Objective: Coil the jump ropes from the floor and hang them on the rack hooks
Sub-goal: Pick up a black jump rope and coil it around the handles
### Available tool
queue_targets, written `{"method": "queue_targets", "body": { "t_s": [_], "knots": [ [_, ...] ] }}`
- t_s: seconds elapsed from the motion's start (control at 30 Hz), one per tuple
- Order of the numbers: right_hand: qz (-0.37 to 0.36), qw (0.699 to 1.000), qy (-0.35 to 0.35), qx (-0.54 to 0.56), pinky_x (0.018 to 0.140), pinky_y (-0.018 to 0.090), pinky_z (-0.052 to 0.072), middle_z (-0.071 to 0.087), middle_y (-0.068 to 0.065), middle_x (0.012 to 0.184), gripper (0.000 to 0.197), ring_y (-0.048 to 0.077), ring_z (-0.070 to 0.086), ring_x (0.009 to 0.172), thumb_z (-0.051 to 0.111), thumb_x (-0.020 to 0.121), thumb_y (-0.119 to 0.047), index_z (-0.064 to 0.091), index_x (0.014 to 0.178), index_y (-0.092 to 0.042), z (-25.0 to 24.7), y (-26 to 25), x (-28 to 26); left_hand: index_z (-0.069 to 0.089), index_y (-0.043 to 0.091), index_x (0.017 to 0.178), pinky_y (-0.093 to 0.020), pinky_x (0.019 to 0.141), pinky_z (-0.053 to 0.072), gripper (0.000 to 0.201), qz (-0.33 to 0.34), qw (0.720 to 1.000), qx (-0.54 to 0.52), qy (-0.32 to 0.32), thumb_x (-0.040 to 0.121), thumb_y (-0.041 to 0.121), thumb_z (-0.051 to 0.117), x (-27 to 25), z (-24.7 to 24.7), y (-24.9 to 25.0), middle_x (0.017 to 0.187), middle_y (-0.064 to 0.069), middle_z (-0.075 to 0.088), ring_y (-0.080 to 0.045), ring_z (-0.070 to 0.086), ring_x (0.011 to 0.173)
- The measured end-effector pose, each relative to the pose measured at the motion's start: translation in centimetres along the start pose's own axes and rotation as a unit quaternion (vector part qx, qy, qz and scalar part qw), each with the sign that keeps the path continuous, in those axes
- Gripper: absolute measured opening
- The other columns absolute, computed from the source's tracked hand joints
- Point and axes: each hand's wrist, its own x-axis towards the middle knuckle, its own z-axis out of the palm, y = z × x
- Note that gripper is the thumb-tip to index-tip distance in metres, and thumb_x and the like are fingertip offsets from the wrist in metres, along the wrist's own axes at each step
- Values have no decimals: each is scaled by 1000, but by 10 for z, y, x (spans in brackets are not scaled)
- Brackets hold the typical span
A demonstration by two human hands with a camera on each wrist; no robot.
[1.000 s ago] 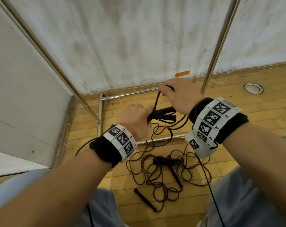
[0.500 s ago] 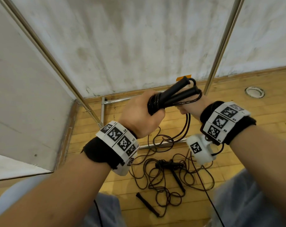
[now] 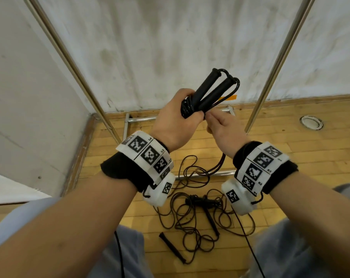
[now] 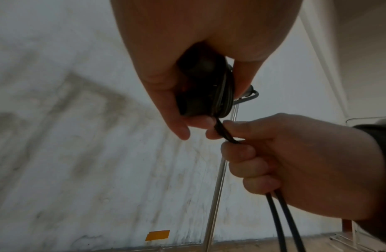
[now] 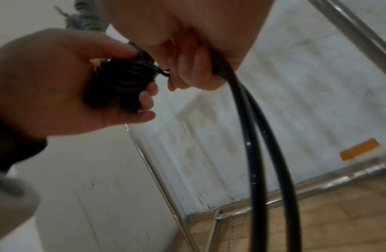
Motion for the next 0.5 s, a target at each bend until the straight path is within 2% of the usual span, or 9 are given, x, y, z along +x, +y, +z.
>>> {"method": "queue_targets", "body": {
  "t_s": [0.07, 0.13, 0.2, 0.23, 0.27, 0.3, 0.33, 0.4, 0.5],
  "knots": [
    [-15, 999, -17, -43, 59, 24, 35, 53, -12, 69, 17, 6, 46, 62, 45, 97, -21, 59, 92, -30, 5, -3, -3, 47, 30, 108, -37, 71, 56, 28, 7, 1000, 11, 0, 85, 21, 61, 4, -3, 1, 86, 7, 62, -16, 64, 74],
    [4, 998, -30, -60, 62, 25, 38, 58, -8, 75, 13, 10, 51, 67, 48, 96, -19, 61, 96, -22, 9, -7, -5, 48, 30, 106, -33, 66, 55, 25, 17, 1000, 25, -8, 85, 23, 61, 4, -3, 0, 84, 7, 62, -14, 63, 70],
    [40, 997, -40, -47, 69, 35, 47, 66, 2, 83, 17, 22, 59, 76, 49, 95, -15, 66, 96, -15, 11, -10, -4, 48, 30, 103, -26, 61, 51, 24, 27, 999, 35, -24, 85, 24, 62, 3, -2, 1, 80, 8, 60, -11, 62, 66],
    [57, 997, -53, -30, 78, 44, 50, 69, 9, 89, 18, 29, 61, 85, 48, 95, -12, 67, 97, -11, 12, -13, -5, 47, 30, 101, -21, 58, 48, 23, 33, 998, 38, -28, 85, 25, 62, 2, -1, 2, 78, 9, 59, -8, 60, 64],
    [73, 995, -67, -3, 87, 49, 48, 69, 12, 91, 19, 33, 61, 89, 47, 95, -9, 66, 96, -8, 13, -16, -5, 46, 30, 100, -16, 56, 45, 23, 38, 998, 41, -27, 85, 24, 62, 2, -2, 3, 77, 9, 58, -5, 58, 64],
    [85, 993, -76, 27, 91, 51, 46, 67, 12, 85, 20, 32, 61, 85, 45, 96, -9, 65, 93, -9, 14, -18, -5, 46, 30, 99, -13, 55, 43, 22, 42, 998, 41, -21, 85, 24, 62, 4, -4, 4, 76, 9, 58, -4, 57, 63],
    [93, 991, -76, 53, 89, 52, 47, 62, 8, 76, 20, 27, 59, 77, 43, 97, -9, 61, 90, -11, 15, -19, -6, 46, 29, 99, -12, 54, 43, 21, 44, 998, 38, -11, 85, 24, 62, 5, -7, 5, 75, 9, 59, -3, 57, 61],
    [94, 992, -51, 72, 76, 48, 49, 51, 0, 68, 14, 19, 53, 65, 41, 98, -15, 54, 96, -16, 17, -20, -5, 47, 25, 100, -18, 56, 46, 21, 48, 999, 21, 10, 84, 23, 61, 10, -14, 7, 74, 7, 61, -2, 58, 57],
    [42, 999, 21, 21, 60, 35, 40, 46, -6, 65, 10, 15, 43, 57, 42, 98, -23, 51, 95, -18, 14, -20, 1, 49, 19, 102, -31, 63, 50, 23, 54, 998, 26, 29, 83, 22, 61, 15, -21, 7, 78, -1, 63, -14, 60, 65]
  ]
}}
